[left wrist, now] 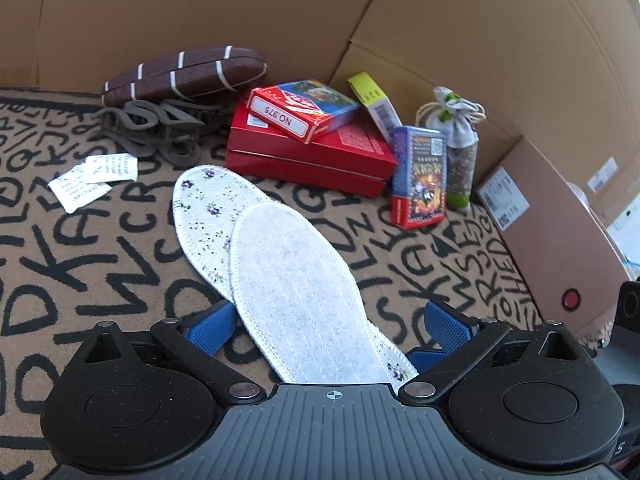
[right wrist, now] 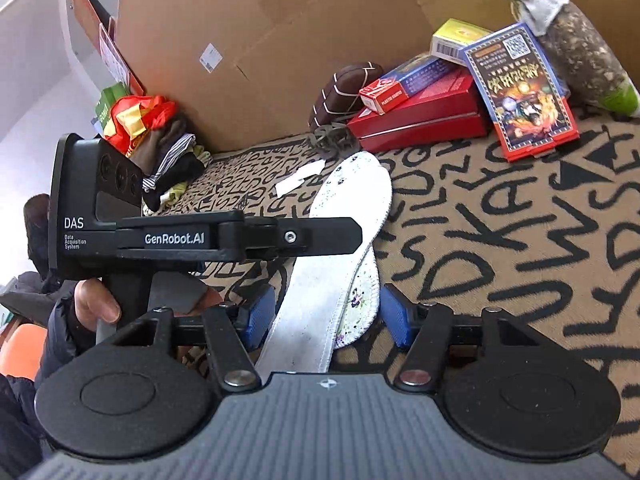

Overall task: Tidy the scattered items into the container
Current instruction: 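Lower both open grippers onto the stacked white insoles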

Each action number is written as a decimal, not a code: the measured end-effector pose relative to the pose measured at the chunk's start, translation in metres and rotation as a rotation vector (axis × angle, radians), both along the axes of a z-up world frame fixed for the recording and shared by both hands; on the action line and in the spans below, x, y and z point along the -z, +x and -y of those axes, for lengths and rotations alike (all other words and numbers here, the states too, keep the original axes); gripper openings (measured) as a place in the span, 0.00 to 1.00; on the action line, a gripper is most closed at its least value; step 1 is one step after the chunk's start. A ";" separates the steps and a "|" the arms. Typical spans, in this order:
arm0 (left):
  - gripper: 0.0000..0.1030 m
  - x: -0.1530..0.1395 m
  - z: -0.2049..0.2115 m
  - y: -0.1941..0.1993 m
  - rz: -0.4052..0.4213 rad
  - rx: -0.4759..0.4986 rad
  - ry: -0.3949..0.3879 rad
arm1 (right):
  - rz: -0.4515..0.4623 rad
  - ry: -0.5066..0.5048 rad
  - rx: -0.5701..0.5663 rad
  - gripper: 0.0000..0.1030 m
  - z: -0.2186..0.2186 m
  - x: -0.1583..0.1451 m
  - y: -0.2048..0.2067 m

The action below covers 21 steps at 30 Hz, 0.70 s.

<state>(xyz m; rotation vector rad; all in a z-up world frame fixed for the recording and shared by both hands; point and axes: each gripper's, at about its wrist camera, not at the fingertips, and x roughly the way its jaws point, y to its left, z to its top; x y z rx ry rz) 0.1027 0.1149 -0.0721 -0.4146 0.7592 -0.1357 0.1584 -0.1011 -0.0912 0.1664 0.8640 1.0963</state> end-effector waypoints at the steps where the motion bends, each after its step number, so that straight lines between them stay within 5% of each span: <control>1: 1.00 0.000 -0.002 -0.002 -0.003 -0.001 -0.005 | -0.002 -0.007 0.003 0.57 0.002 0.000 0.000; 13: 1.00 0.004 0.004 -0.010 0.032 0.043 0.053 | -0.028 0.020 -0.010 0.56 0.004 0.006 0.003; 19: 0.97 0.004 -0.006 -0.009 0.030 0.017 -0.007 | 0.092 -0.058 -0.001 0.54 -0.017 0.000 -0.009; 21: 0.89 0.003 -0.006 -0.010 0.027 0.006 0.009 | 0.163 -0.116 0.019 0.40 -0.022 -0.002 -0.017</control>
